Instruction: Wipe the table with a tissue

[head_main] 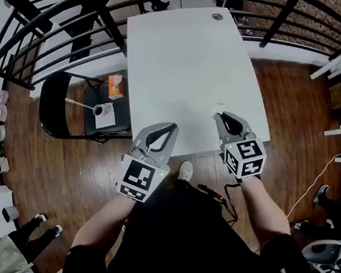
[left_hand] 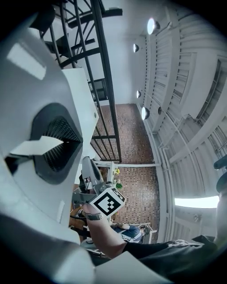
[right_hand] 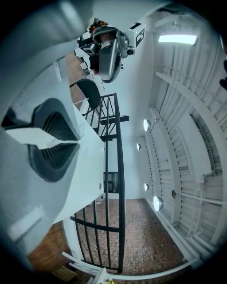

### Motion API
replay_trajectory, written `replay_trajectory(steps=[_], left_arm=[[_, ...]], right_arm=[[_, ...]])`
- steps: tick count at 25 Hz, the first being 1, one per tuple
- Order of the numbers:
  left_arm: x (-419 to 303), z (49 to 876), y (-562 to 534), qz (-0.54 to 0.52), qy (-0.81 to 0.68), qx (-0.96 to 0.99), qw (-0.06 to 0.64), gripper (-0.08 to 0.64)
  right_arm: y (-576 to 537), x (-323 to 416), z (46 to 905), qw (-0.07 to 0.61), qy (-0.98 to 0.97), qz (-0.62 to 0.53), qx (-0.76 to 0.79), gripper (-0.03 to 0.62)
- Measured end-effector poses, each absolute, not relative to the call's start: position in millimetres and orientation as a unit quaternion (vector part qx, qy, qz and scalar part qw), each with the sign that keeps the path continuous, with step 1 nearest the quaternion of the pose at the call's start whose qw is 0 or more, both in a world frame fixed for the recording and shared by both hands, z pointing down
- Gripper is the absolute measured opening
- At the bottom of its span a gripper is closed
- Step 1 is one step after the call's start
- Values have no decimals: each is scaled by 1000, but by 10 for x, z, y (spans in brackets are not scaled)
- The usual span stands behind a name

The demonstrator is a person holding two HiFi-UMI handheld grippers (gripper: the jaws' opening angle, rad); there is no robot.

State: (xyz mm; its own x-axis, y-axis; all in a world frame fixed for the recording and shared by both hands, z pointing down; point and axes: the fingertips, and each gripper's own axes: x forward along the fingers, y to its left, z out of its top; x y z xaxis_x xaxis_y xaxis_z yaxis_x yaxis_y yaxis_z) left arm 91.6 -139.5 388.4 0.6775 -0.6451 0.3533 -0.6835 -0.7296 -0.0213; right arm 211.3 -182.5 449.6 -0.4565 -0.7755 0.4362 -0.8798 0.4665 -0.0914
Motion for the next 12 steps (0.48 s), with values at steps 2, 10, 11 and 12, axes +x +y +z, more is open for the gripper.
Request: replay_trajectory(steps=[2,10,11,12], left_arm=[[910,3853,-1348,170,-359,916,52,15],[687,3686,-1063,157,-331,930,38,15],[639,3677,-1008,155,-326,932,36,15],[589,3665,-951,153,-320,934,35,15]], right_arm=[[-1761,2091,4412,162,-840,151,496,6],[-1356,1865,4107,149,-827,135,526,6],[-1280,1821,4086,149,-823,133,531,6],[-1198,1773,4064,148,-820,132,537,6]])
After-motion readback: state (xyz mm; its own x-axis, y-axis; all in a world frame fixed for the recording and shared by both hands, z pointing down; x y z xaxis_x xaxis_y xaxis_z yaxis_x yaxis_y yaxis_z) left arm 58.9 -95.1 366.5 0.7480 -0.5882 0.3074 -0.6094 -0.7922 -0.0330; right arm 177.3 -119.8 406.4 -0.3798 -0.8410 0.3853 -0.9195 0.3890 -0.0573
